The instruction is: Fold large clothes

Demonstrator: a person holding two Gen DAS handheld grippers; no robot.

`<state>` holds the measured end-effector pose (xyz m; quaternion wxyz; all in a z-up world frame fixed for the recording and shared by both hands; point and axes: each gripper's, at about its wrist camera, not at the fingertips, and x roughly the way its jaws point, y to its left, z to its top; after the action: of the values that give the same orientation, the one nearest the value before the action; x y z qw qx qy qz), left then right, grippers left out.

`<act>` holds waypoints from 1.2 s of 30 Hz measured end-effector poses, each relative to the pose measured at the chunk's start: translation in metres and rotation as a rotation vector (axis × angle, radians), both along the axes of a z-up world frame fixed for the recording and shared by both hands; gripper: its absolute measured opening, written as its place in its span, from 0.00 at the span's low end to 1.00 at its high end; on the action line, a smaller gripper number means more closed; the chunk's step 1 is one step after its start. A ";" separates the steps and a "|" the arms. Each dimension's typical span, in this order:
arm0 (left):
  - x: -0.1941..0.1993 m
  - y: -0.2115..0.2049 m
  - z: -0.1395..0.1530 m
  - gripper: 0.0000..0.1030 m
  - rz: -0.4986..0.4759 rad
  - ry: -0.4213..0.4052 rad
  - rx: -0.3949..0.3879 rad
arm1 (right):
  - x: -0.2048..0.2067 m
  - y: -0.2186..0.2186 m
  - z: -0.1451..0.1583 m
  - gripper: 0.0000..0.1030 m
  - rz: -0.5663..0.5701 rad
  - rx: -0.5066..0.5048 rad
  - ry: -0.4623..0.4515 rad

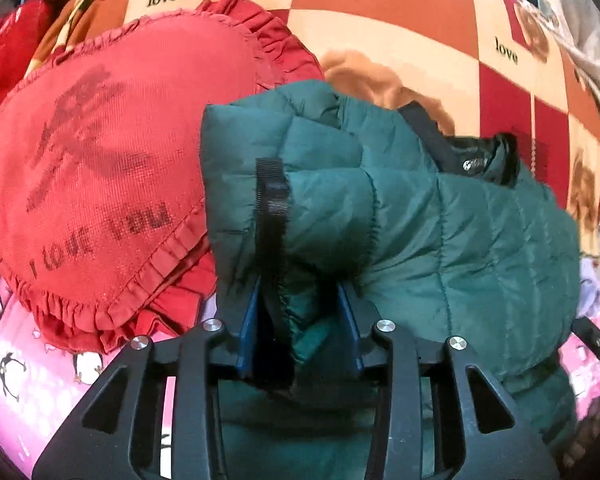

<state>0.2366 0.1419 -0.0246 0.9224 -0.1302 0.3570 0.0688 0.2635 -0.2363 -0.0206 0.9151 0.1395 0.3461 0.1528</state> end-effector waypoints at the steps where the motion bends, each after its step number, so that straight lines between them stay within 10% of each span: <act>1: -0.005 0.005 0.005 0.34 0.012 -0.020 -0.018 | 0.000 -0.009 0.002 0.67 -0.048 0.001 -0.010; 8: -0.042 0.023 0.039 0.34 0.137 -0.199 -0.075 | 0.015 -0.020 0.023 0.67 -0.132 -0.071 -0.121; 15: -0.019 -0.045 0.027 0.34 -0.100 -0.097 -0.012 | 0.033 0.017 -0.002 0.67 0.016 -0.164 -0.014; 20: -0.001 -0.055 -0.016 0.34 -0.051 0.091 0.130 | 0.036 0.011 -0.022 0.67 0.035 -0.125 0.044; 27: 0.010 -0.054 -0.023 0.36 -0.036 0.067 0.219 | 0.036 0.016 -0.034 0.69 0.071 -0.166 0.147; 36: 0.011 -0.051 -0.023 0.36 -0.025 0.069 0.196 | 0.047 -0.004 0.014 0.67 -0.095 -0.080 -0.113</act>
<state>0.2473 0.0912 -0.0478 0.9188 -0.0322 0.3815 0.0963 0.3102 -0.2405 -0.0066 0.9442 0.1100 0.2929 0.1030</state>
